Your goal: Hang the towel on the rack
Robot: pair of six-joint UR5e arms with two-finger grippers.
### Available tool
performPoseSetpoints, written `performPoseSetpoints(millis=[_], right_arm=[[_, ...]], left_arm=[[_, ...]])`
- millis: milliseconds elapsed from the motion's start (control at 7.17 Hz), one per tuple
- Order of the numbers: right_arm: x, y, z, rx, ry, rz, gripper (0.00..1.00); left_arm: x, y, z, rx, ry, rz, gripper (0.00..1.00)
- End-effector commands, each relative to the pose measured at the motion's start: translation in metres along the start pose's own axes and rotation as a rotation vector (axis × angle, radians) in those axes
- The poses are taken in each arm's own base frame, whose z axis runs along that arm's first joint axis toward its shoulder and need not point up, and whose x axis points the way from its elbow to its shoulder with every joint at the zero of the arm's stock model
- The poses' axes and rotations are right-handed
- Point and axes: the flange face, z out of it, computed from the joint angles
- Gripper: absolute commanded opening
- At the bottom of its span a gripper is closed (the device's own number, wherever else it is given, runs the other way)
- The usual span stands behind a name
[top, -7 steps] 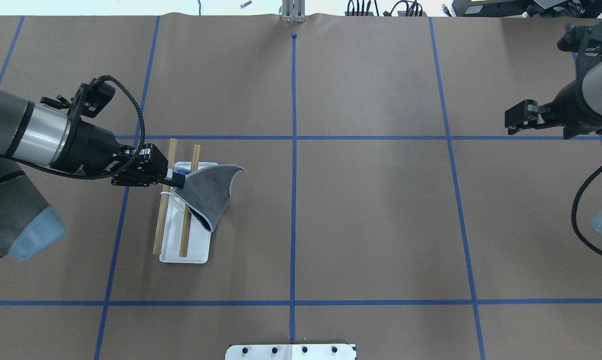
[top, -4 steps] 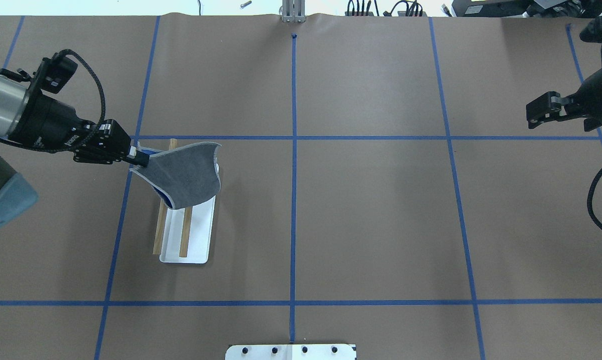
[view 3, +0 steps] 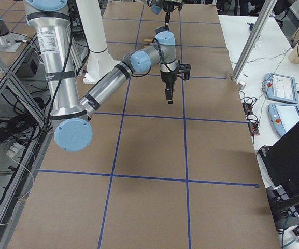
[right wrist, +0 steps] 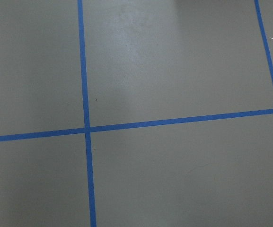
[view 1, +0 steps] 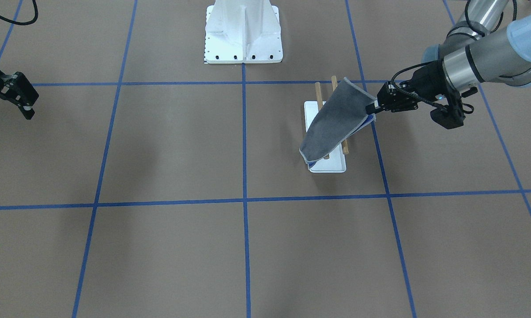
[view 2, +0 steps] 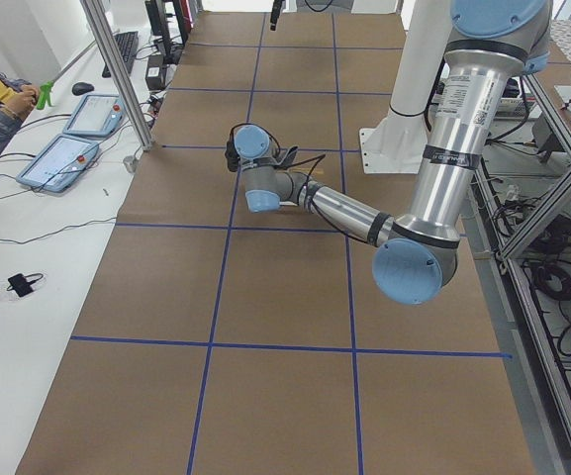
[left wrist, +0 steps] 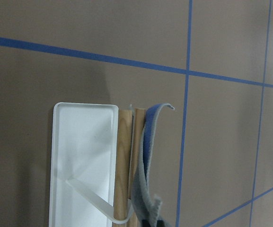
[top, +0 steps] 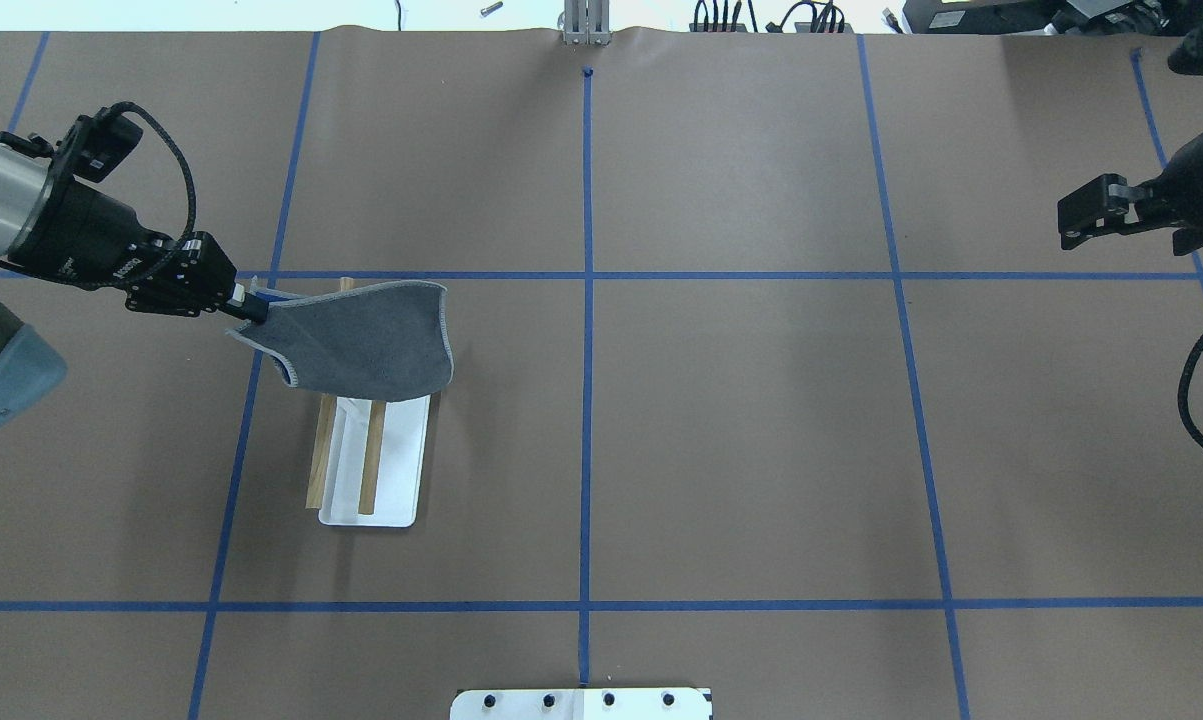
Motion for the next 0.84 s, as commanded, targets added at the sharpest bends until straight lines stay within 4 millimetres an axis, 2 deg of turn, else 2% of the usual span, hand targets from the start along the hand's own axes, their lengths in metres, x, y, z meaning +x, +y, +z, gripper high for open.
performPoseSetpoints(millis=[0, 418, 558, 697], right_arm=[[0.003, -0.002, -0.002, 0.003, -0.001, 0.005, 1.0], [0.005, -0.003, -0.004, 0.003, -0.005, 0.002, 1.0], [0.005, -0.003, -0.004, 0.003, -0.005, 0.002, 1.0], [0.004, -0.004, -0.004, 0.004, -0.006, 0.002, 1.0]], left_arm=[[-0.013, -0.003, 0.003, -0.003, -0.015, -0.023, 0.0], [-0.032, -0.004, 0.005, -0.005, -0.033, -0.054, 0.0], [-0.035, -0.004, 0.004, -0.003, -0.035, -0.062, 0.14], [-0.046, -0.002, 0.003, -0.001, -0.046, -0.082, 0.54]])
